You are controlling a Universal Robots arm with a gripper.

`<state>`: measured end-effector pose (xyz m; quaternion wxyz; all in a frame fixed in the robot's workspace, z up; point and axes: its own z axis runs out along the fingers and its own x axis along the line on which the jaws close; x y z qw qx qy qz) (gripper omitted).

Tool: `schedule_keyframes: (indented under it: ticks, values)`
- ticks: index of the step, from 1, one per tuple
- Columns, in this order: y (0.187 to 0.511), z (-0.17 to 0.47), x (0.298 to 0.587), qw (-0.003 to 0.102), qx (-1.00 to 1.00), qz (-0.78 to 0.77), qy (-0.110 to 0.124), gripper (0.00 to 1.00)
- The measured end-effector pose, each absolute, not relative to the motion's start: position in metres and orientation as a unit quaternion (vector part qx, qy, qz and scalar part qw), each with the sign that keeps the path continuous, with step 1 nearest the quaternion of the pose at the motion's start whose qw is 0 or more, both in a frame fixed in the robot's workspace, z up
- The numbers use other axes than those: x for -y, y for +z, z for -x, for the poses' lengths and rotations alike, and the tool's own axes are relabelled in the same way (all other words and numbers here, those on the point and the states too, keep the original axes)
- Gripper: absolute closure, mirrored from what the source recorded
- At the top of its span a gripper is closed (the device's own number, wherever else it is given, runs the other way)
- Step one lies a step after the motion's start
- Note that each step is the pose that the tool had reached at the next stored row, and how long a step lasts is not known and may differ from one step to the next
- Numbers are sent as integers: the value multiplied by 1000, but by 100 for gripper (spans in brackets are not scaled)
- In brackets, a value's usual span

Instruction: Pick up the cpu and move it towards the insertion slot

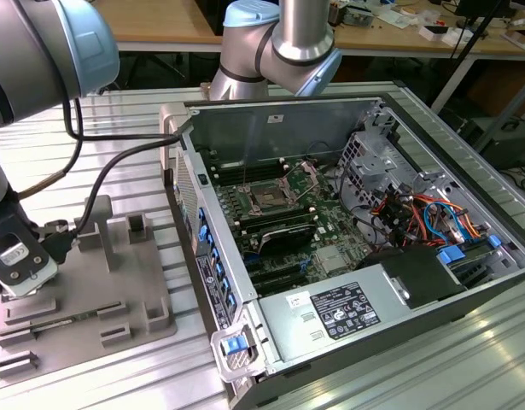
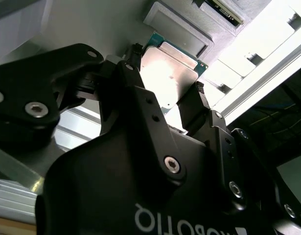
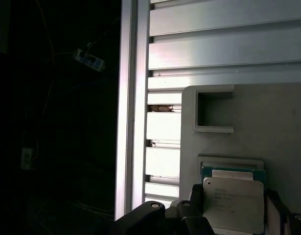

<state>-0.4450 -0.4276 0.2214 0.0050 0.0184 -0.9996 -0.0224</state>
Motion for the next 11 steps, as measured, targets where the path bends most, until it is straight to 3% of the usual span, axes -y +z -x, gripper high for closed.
schedule_keyframes:
  ticks: [11]
  values:
    - [226,445,428,5,1000,-18,-22,45]
